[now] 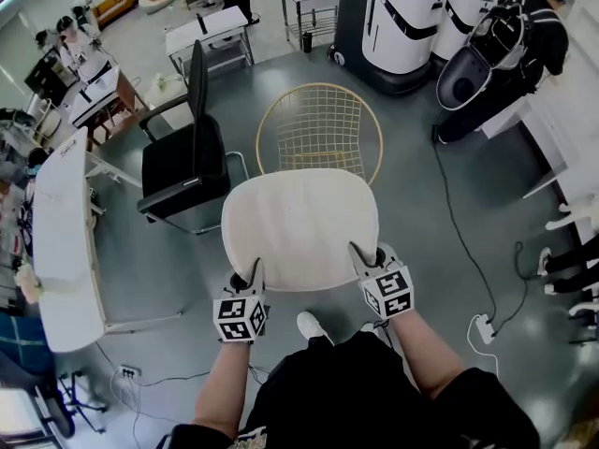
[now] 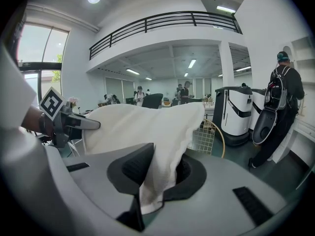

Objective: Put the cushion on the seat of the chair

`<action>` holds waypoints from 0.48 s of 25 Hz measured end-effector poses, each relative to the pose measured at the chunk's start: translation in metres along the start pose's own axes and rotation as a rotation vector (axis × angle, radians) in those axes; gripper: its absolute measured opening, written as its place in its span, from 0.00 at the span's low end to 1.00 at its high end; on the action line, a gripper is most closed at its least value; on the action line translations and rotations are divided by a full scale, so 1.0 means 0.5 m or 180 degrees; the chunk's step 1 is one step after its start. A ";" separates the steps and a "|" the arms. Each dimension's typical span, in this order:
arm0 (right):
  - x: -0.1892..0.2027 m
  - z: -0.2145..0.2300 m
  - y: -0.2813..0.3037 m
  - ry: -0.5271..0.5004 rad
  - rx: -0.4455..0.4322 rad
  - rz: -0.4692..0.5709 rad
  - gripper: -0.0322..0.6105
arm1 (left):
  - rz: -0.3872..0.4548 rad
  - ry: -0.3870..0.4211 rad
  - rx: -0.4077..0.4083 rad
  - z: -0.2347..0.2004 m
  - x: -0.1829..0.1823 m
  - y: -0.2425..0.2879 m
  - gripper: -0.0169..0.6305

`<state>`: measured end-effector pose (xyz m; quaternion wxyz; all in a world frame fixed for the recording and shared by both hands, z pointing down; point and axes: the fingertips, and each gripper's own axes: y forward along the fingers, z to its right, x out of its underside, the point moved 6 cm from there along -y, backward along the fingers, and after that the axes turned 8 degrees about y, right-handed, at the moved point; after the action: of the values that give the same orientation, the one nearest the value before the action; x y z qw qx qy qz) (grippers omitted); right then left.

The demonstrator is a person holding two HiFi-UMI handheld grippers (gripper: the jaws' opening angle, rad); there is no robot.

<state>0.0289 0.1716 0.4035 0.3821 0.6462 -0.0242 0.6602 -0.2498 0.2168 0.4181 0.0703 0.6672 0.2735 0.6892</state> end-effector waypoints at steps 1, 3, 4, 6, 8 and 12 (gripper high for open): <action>-0.006 -0.004 0.008 0.0000 0.0003 0.0010 0.16 | 0.0006 0.0013 0.0005 -0.010 -0.005 0.003 0.16; -0.016 -0.008 0.020 -0.0004 0.0008 0.0025 0.16 | 0.0024 0.0036 0.0012 -0.025 -0.014 0.010 0.16; -0.019 -0.008 0.024 -0.0005 0.0013 0.0028 0.16 | 0.0033 0.0045 0.0014 -0.030 -0.019 0.013 0.16; -0.026 -0.005 0.031 -0.0010 0.0026 0.0035 0.16 | 0.0045 0.0056 0.0021 -0.036 -0.025 0.020 0.16; -0.035 0.002 0.037 -0.0018 0.0039 0.0045 0.16 | 0.0055 0.0056 0.0031 -0.038 -0.033 0.029 0.16; -0.054 0.034 0.051 -0.0027 0.0048 0.0050 0.16 | 0.0054 0.0050 0.0039 -0.032 -0.056 0.059 0.16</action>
<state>0.0260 0.1320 0.3945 0.3719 0.6517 -0.0260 0.6606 -0.2543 0.1745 0.4079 0.0581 0.6645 0.2726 0.6934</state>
